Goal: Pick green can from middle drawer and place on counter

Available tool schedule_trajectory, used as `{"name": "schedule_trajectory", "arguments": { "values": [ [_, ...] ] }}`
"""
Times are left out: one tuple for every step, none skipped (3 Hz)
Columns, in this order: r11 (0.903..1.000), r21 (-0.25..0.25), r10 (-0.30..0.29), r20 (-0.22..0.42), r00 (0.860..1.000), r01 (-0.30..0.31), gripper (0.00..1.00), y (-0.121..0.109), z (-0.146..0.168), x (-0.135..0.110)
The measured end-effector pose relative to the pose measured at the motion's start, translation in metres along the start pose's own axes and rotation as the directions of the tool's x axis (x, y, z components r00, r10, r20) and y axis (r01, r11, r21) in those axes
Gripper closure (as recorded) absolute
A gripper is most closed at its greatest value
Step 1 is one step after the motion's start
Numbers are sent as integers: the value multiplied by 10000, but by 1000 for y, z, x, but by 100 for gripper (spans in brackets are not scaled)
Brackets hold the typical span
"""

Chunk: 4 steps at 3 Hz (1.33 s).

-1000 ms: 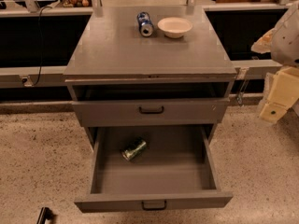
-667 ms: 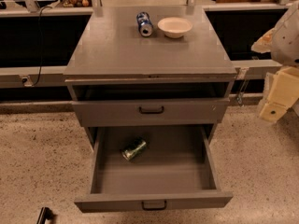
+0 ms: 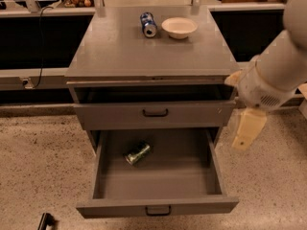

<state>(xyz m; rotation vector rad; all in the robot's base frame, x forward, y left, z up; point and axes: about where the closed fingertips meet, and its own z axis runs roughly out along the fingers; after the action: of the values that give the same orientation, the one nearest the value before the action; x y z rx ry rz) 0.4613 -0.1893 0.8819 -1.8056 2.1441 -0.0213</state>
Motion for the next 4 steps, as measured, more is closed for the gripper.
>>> {"name": "schedule_trajectory", "arguments": {
  "values": [
    [9980, 38, -639, 36, 9980, 639, 0, 11, 29, 1],
    [9977, -129, -662, -190, 9976, 659, 0, 12, 33, 3],
    [9710, -736, -2313, -492, 9716, 2274, 0, 9, 109, -23],
    [8976, -997, -4326, -137, 9015, 4293, 0, 15, 202, -50]
  ]
}}
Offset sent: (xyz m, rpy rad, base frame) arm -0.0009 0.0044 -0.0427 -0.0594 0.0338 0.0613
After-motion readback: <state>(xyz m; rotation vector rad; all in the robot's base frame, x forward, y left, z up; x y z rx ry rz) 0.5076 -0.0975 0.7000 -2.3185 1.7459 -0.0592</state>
